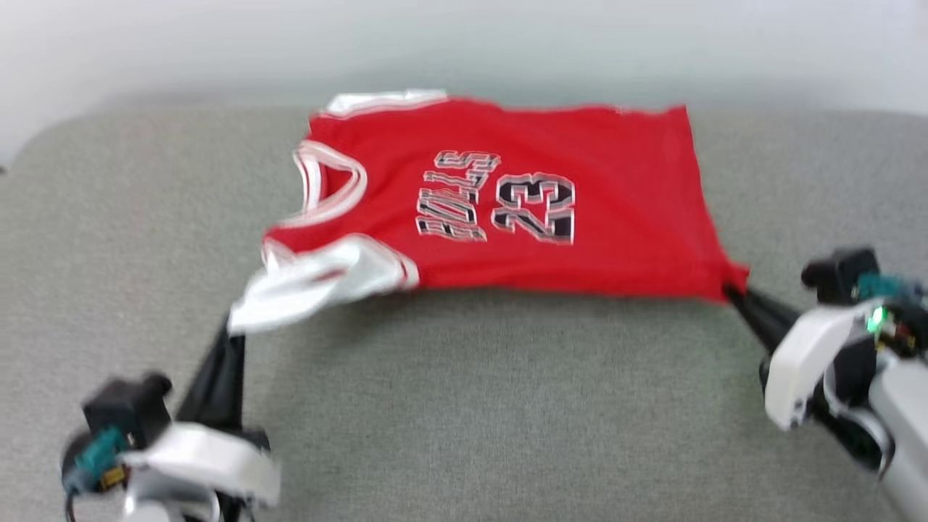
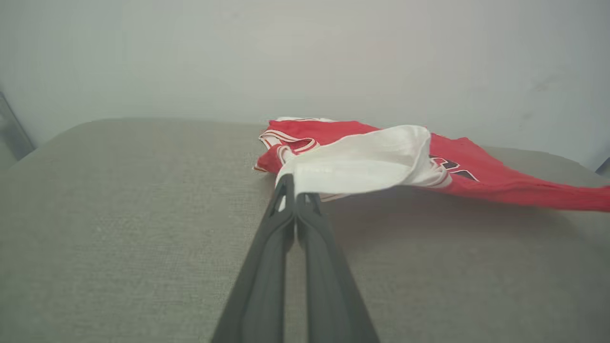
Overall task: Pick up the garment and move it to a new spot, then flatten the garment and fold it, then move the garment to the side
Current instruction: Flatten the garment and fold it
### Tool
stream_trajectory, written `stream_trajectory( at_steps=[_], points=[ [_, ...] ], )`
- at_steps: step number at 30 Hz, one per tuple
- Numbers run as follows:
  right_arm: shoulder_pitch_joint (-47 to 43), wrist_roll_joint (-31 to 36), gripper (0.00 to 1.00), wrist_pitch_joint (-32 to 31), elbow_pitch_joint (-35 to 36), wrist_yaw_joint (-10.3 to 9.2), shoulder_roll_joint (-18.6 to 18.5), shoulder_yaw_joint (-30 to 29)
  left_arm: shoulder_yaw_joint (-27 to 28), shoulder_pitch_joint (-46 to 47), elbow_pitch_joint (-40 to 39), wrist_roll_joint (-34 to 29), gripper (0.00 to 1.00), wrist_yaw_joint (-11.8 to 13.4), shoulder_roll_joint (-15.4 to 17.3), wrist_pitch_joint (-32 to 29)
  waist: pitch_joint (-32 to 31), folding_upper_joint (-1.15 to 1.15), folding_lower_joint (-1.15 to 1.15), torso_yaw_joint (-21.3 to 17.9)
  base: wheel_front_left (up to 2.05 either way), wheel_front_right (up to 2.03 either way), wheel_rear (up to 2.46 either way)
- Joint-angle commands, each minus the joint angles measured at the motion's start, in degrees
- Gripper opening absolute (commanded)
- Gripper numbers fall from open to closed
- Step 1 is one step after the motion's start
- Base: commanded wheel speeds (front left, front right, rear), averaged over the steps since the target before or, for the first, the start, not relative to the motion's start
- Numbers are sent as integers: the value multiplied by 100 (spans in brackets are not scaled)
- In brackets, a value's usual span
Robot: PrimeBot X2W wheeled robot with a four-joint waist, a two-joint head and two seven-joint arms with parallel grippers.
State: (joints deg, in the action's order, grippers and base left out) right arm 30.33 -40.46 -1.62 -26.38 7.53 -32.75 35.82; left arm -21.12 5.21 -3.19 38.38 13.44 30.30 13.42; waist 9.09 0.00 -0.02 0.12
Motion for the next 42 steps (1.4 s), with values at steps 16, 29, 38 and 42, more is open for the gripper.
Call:
stream_trajectory(
  at_steps=[16,29,38,42],
  points=[
    [-2121,-27,0,-142,305,-9,-107,-318,-225,-2098,71,880,0,-124,-143,-118,-1078,0,2,91,0,0,0],
    [-3369,65,0,-386,869,-8,-275,-862,-528,-2862,157,1376,0,-394,-183,-480,-1232,0,2,170,0,0,0],
    [-3426,201,0,-471,1221,-8,-58,-1313,-498,-2439,158,1136,0,-394,-66,-407,-1191,0,2,205,0,0,0],
    [-3306,224,0,-535,1362,-8,36,-1497,-479,-2036,111,900,0,-433,86,-433,-1161,0,2,176,0,0,0]
  ],
)
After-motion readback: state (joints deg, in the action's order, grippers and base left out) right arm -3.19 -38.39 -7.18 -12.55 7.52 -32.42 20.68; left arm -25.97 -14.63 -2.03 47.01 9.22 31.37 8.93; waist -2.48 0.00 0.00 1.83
